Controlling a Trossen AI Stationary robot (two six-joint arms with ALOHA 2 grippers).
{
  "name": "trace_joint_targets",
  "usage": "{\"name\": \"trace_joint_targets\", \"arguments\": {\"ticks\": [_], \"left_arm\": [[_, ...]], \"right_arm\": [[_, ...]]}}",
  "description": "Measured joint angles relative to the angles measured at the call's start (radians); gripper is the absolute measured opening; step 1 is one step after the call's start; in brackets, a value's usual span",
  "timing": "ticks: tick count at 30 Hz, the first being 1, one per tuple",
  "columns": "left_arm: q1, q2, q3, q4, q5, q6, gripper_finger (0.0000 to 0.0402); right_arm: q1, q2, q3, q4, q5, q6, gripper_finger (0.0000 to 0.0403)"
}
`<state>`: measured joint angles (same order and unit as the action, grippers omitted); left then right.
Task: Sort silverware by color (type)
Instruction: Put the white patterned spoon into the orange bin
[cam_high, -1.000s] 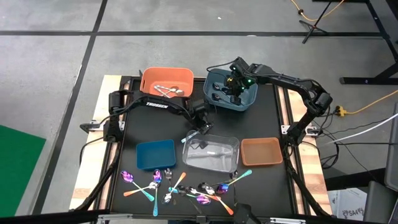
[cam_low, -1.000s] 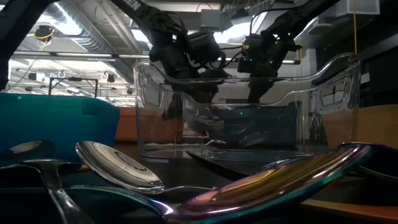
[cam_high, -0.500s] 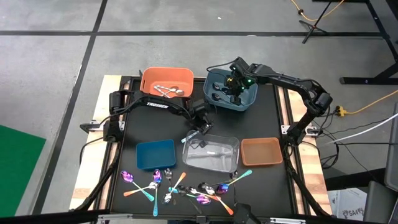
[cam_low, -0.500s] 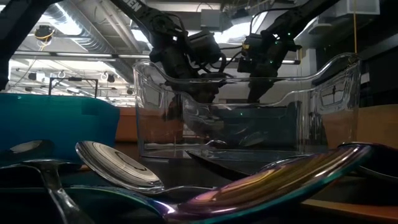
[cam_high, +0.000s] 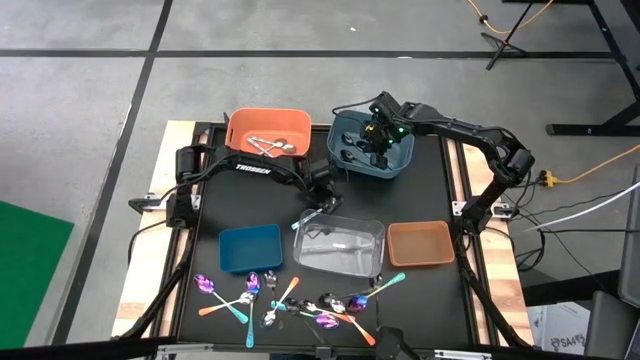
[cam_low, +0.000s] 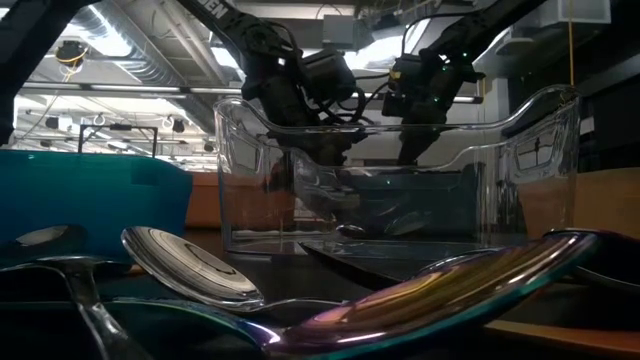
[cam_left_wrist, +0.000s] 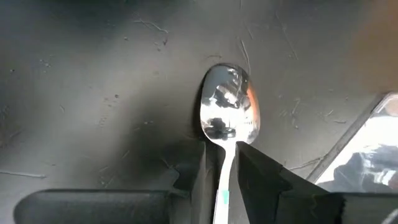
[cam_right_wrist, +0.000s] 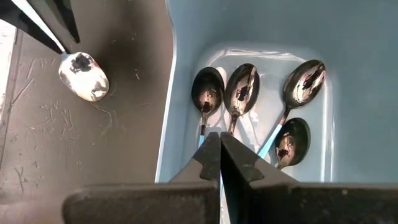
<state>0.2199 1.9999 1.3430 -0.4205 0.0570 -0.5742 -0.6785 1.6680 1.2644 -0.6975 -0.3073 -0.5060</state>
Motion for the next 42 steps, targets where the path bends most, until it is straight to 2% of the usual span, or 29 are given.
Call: {"name": "trace_joint_targets", "arguments": {"ticks": [19,31,38,42], "left_arm": [[-0.011,0.027,-0.001,0.011,0.023,0.008,0.0083],[-0.060,0.057,-0.001,0.028,-0.059,0.126,0.0083],[-0.063,0.068,0.002,0.036,-0.088,0.136,0.0082],[-0.060,0.069,0.002,0.037,-0.095,0.139,0.0068]], "right_arm": [[0.000,0.000,0.000,-0.001,0.000,0.000,0.0001],[-0.001,0.000,0.000,0.000,0.000,0.000,0.0001],[-0.001,0.000,0.000,0.000,0.000,0.000,0.0001],[-0.001,0.000,0.000,0.000,0.000,0.000,0.0001]]}}
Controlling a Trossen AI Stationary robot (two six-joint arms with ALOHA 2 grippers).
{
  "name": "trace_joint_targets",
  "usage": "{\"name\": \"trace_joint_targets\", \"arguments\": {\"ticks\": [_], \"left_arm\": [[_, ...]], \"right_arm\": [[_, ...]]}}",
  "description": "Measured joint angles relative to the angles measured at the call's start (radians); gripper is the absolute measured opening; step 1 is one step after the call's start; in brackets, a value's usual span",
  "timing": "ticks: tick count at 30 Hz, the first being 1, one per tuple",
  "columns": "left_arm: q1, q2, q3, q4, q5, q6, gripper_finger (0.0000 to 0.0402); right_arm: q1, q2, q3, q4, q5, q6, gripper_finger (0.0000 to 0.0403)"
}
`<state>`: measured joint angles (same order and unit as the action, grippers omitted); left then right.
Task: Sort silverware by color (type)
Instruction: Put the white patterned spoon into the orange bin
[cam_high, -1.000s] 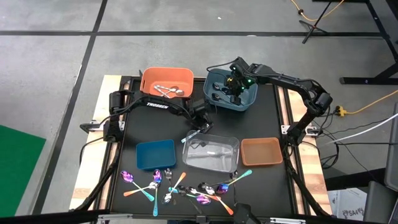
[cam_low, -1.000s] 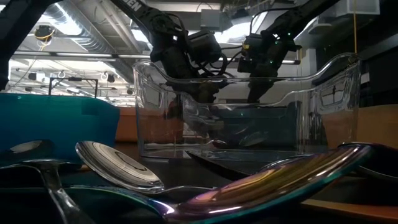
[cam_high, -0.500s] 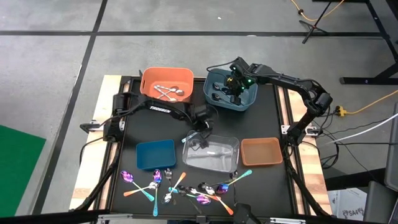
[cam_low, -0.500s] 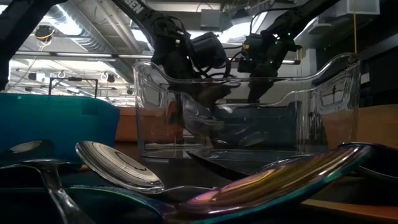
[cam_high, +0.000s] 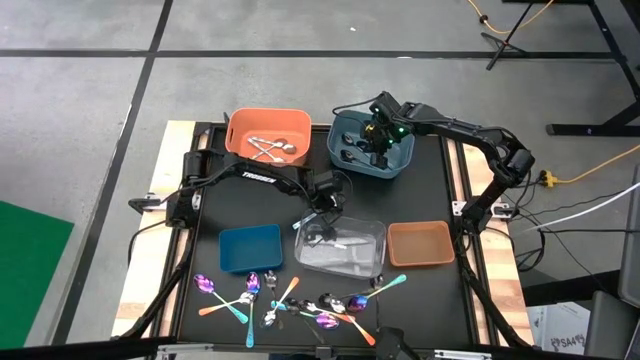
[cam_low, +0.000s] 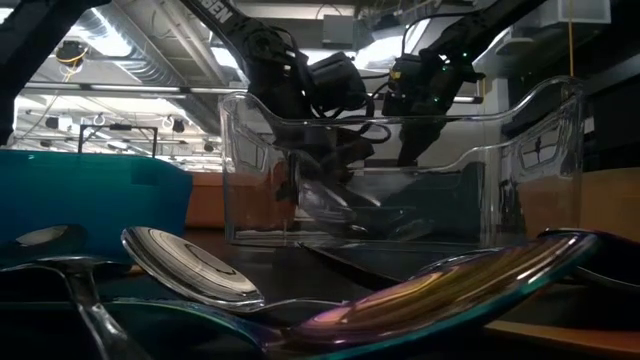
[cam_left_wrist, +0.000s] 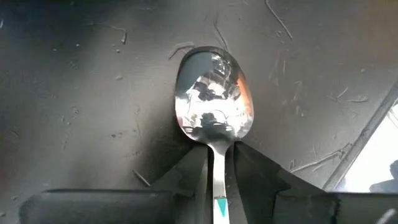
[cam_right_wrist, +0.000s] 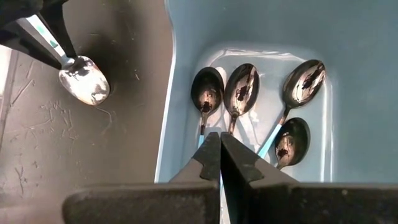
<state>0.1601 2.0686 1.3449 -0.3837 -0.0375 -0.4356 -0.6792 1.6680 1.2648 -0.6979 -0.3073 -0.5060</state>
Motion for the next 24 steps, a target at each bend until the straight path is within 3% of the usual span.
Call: {"name": "trace_joint_targets", "arguments": {"ticks": [9,24], "left_arm": [[0.005,0.002,-0.001,0.005,-0.002,-0.007,0.0010],[0.019,-0.029,-0.005,-0.006,-0.021,-0.004,0.0006]], "right_arm": [[0.000,0.000,0.000,0.000,0.000,0.000,0.0001],[0.000,0.000,0.000,-0.001,0.000,0.001,0.0001]]}}
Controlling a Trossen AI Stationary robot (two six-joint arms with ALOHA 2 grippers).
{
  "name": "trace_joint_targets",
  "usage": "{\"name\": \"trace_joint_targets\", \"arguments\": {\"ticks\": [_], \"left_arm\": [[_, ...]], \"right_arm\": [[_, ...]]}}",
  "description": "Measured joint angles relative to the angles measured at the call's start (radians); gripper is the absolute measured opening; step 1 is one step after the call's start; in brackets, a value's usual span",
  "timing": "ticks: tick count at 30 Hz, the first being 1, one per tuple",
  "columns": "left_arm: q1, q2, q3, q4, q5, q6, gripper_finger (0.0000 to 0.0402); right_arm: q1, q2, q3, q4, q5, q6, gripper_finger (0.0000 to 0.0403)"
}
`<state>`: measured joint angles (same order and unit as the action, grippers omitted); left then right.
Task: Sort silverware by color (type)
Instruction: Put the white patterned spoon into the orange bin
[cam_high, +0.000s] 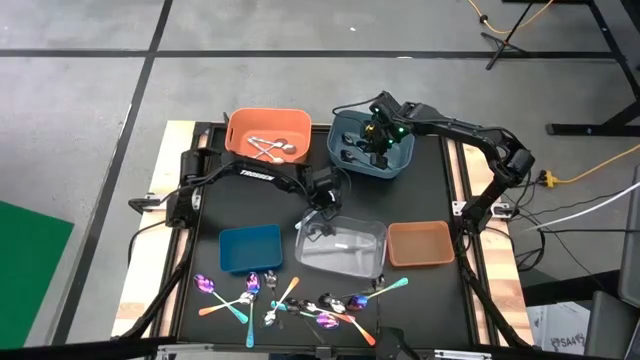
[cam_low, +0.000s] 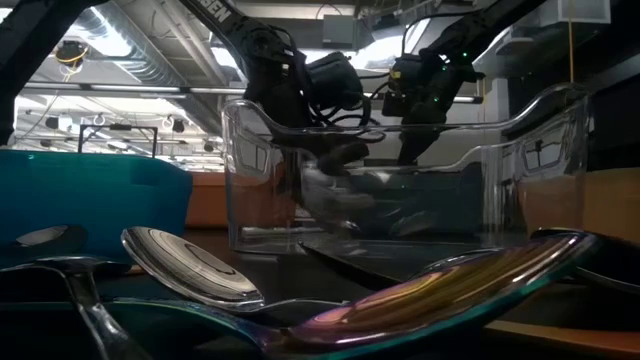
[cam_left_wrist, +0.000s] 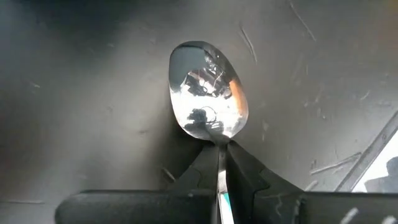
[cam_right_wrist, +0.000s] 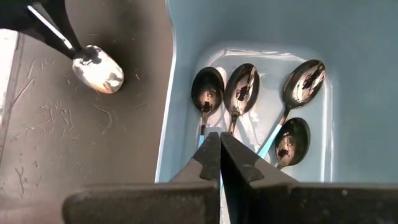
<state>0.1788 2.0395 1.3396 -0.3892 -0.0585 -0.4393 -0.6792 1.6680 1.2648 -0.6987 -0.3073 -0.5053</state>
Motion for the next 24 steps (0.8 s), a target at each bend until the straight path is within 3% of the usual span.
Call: {"name": "trace_joint_targets", "arguments": {"ticks": [16,24], "left_arm": [[0.056,-0.197,0.001,-0.081,0.000,0.035,0.0001],[0.095,-0.315,0.002,-0.109,-0.008,0.145,0.0001]], "right_arm": [[0.000,0.000,0.000,-0.002,0.001,0.002,0.0001],[0.000,0.000,0.000,-0.002,0.001,0.003,0.0001]]}}
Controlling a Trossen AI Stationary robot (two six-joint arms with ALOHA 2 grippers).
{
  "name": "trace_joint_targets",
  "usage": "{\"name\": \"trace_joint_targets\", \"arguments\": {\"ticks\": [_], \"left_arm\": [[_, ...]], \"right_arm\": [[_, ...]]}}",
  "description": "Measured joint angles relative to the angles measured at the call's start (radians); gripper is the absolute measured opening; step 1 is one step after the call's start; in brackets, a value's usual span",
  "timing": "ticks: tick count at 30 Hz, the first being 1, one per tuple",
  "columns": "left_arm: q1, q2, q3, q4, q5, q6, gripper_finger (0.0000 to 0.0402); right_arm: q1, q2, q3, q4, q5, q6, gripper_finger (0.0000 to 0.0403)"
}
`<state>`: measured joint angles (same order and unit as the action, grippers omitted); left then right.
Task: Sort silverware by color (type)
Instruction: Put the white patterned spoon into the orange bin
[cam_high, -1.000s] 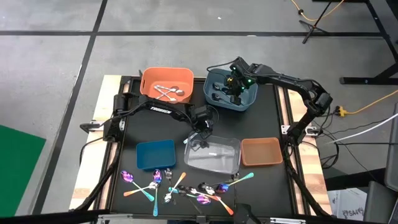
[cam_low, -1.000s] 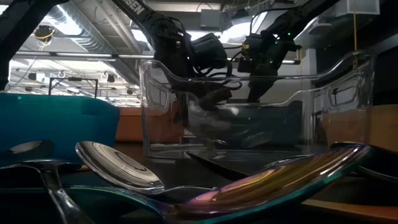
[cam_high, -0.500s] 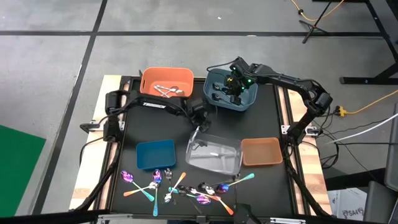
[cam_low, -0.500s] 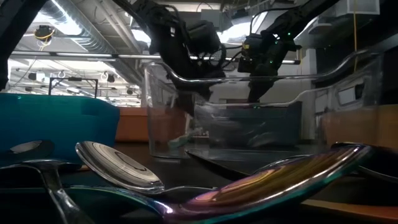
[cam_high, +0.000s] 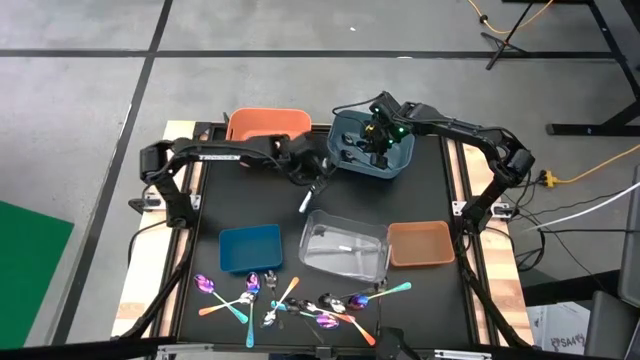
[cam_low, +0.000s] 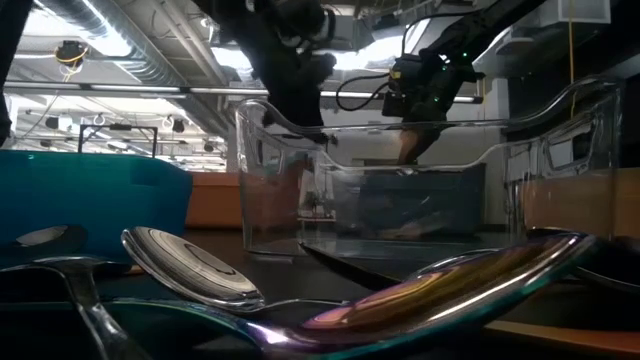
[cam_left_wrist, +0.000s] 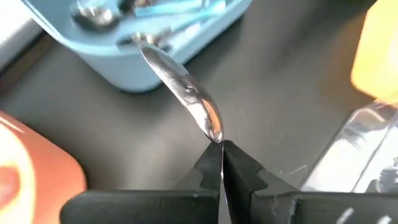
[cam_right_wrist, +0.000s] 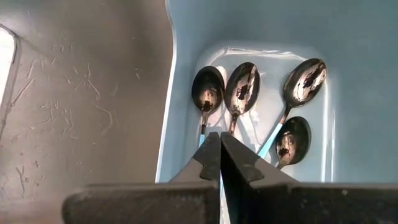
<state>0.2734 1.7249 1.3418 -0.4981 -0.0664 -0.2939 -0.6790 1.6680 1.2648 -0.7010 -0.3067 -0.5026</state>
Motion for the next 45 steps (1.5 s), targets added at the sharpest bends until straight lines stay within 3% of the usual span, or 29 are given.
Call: {"name": "trace_joint_targets", "arguments": {"ticks": [6,13,21,29,45], "left_arm": [[0.046,-0.095,0.000,-0.031,-0.050,0.136,0.0001],[0.116,-0.185,0.000,-0.101,-0.209,0.325,0.0001],[0.218,-0.189,0.001,-0.172,-0.319,0.535,0.0000],[0.323,-0.144,0.001,-0.183,-0.305,0.742,0.0000],[0.461,0.039,0.001,-0.183,-0.097,1.022,0.0000]], "right_arm": [[0.000,0.000,0.000,-0.004,0.000,0.000,0.0001],[0.001,0.000,0.000,-0.004,0.000,0.001,0.0001],[0.001,0.000,0.000,-0.004,-0.001,0.001,0.0001],[0.001,0.000,0.000,-0.004,-0.001,0.001,0.0001],[0.001,0.000,0.000,-0.003,-0.001,0.001,0.0001]]}}
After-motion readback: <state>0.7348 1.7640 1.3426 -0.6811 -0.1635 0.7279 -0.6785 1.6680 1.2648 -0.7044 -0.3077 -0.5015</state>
